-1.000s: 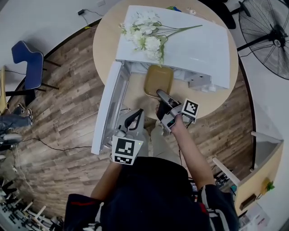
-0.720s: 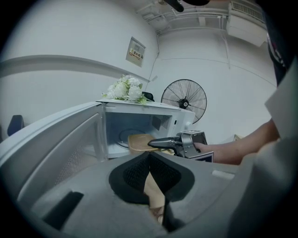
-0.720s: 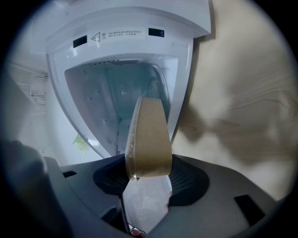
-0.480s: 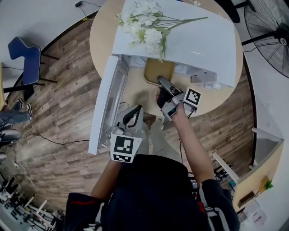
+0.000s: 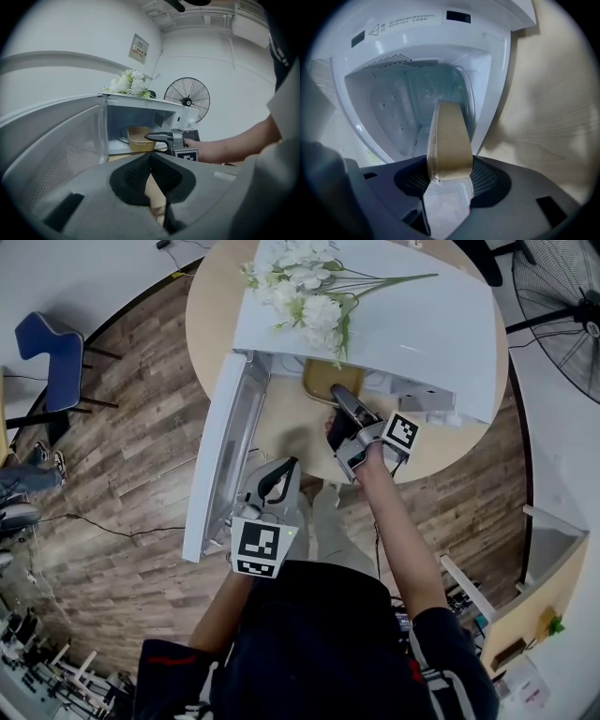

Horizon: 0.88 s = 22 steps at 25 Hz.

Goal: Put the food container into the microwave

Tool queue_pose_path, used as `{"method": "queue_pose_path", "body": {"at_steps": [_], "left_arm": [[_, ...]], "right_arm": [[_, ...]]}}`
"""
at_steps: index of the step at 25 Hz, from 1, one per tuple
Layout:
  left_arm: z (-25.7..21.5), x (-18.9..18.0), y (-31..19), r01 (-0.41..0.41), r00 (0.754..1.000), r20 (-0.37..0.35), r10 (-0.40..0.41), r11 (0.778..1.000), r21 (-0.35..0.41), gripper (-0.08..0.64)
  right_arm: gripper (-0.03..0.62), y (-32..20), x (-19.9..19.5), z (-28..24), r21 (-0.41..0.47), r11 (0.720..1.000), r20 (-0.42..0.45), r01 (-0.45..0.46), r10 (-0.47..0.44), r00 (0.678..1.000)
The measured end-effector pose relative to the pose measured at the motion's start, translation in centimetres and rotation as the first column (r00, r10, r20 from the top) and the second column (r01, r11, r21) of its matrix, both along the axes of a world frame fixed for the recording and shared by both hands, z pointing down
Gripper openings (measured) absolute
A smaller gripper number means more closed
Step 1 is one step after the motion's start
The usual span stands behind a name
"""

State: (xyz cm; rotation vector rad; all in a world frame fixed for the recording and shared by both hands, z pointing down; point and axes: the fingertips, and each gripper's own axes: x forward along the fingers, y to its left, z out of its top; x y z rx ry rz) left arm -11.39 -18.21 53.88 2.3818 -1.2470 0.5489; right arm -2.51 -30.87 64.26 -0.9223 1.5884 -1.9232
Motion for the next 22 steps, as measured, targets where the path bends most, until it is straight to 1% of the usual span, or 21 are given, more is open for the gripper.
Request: {"method": "queue_pose_path", "body": {"at_steps": [14, 22], "left_arm": [[0.6, 0.6, 0.3, -0.007, 1.000, -0.009, 0.006, 1.000, -0.020, 0.015], [0.9, 0.3, 0.4, 0.000, 1.000, -0.008, 0.000, 1.000, -0.026, 0.015]], "right_arm": [[0.225, -2.0, 0.5, 0.8, 0.002, 0.998, -0.018, -0.063, 0.063, 0.998], [0.257, -1.5, 0.5, 1.1, 0.016, 0.998, -0.028, -0.055, 0.056, 0.998]]}}
